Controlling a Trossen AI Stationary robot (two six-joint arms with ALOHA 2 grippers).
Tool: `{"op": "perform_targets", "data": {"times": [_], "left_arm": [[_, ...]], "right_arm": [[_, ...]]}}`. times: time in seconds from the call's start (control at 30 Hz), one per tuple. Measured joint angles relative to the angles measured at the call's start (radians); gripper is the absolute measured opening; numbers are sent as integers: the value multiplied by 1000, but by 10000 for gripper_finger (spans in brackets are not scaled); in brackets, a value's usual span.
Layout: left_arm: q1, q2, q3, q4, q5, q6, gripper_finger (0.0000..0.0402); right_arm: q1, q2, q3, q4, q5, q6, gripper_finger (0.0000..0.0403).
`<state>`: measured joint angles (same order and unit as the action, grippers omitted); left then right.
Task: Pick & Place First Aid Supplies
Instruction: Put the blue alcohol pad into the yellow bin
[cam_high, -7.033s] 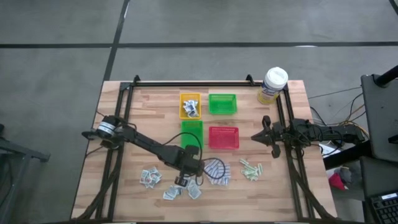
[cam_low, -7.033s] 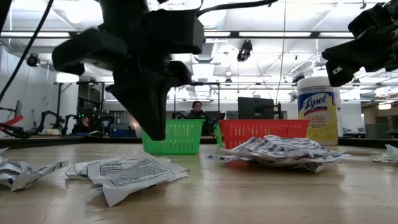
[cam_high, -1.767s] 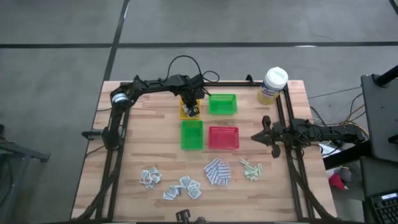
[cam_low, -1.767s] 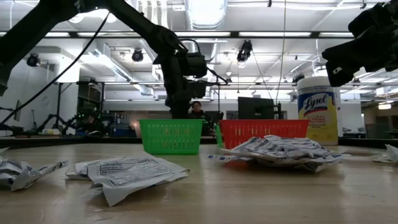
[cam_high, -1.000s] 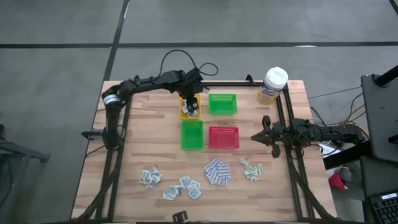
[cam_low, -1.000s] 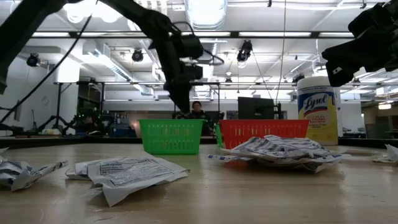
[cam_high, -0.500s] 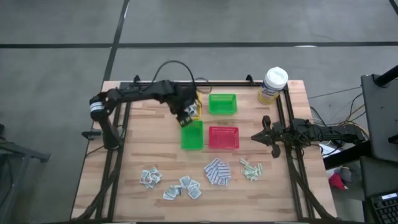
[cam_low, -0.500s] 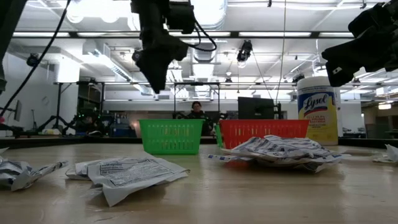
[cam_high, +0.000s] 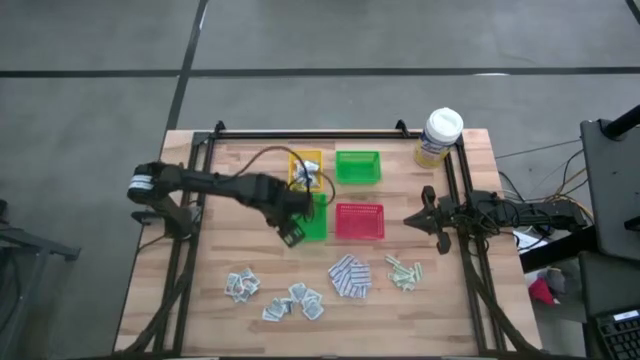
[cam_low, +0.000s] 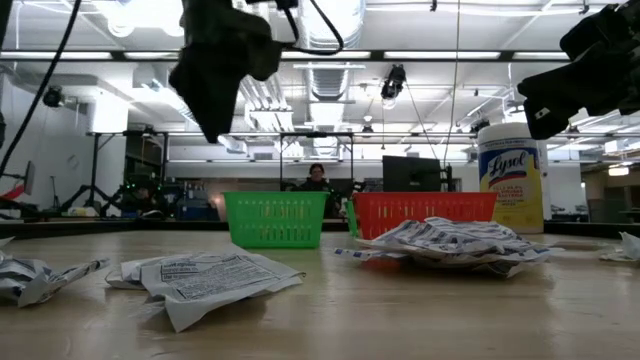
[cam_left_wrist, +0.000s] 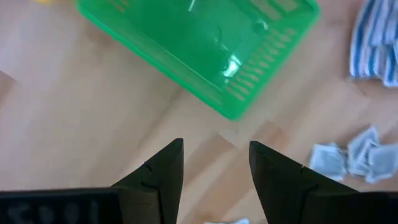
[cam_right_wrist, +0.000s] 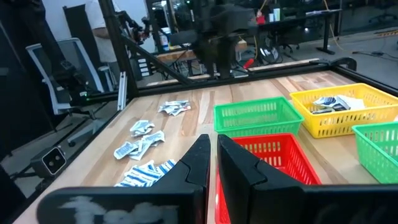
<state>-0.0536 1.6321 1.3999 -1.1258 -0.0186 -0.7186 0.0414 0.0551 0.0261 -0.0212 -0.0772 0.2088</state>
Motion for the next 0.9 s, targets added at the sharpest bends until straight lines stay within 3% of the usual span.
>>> {"op": "perform_targets", "data": {"times": [0.33,0.9], "left_arm": [[-152,0,0,22,-11,-151,175],[-337,2,-34,94,-33,19,174]], "right_arm": [[0,0,0,0,0,0,28],[0,0,0,0,0,0,28]]}}
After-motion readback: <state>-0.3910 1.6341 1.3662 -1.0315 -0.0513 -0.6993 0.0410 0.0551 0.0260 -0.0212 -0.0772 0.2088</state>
